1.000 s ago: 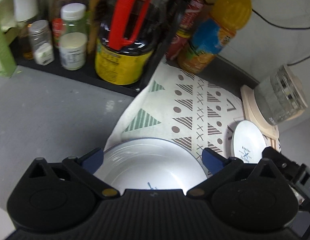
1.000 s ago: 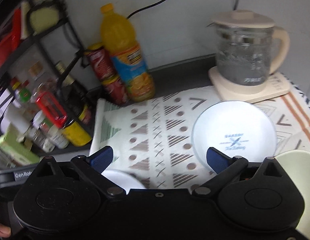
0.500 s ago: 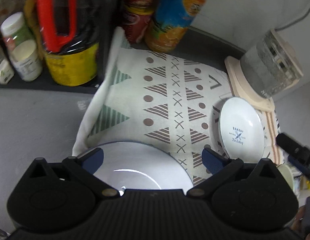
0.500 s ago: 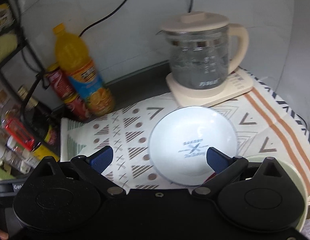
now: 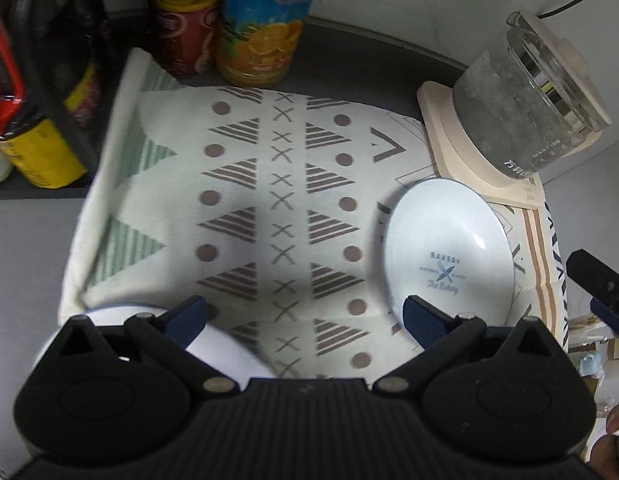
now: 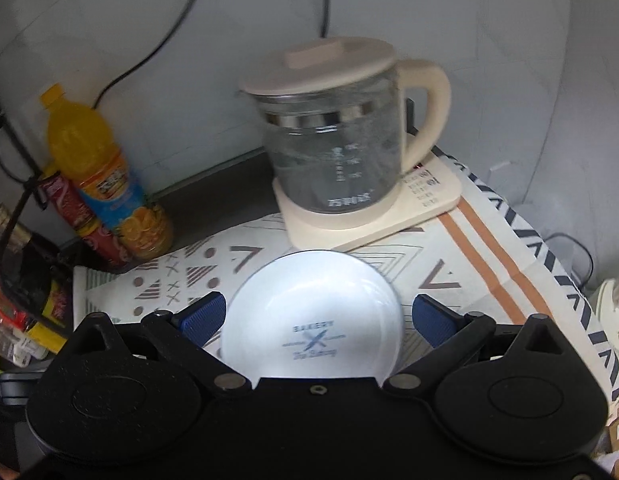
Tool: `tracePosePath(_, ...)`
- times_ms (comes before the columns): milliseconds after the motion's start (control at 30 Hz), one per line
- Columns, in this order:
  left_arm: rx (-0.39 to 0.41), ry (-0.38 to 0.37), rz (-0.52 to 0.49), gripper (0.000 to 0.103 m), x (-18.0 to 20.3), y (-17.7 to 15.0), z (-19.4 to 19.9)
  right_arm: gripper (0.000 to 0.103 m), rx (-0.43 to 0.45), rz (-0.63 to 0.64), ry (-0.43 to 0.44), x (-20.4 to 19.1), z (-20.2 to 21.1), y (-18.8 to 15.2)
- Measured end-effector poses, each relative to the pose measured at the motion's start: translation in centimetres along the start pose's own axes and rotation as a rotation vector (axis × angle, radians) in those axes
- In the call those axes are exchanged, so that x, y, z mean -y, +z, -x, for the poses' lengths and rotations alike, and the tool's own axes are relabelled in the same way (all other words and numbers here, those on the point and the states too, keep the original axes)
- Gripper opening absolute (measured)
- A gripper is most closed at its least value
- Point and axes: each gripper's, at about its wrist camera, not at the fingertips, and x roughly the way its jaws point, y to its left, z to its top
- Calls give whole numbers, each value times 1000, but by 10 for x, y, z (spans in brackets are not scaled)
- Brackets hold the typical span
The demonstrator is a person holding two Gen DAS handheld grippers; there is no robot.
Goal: Organize plates and bowls
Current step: 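Move both open grippers to the white 'BAKERY' plate by the kettle, then close both grippers on the 'BAKERY' plate rim and lift it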
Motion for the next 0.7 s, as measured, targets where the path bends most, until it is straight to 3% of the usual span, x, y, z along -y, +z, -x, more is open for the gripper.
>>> tracePosePath(133, 3, 18, 6, 103, 14, 5, -10, 100, -17, -35, -2, 20, -9, 9)
tracePosePath(333, 0, -32, 66, 103, 28, 19, -27, 98, -50, -99, 6, 53, -27, 20)
tracePosePath(500, -4, -75, 123, 100, 40, 29, -43, 80, -122, -162, 6, 81, -52, 25)
tracePosePath(700, -2, -71, 169, 94, 49, 31, -57, 60, -236, -207, 29, 105, -84, 29)
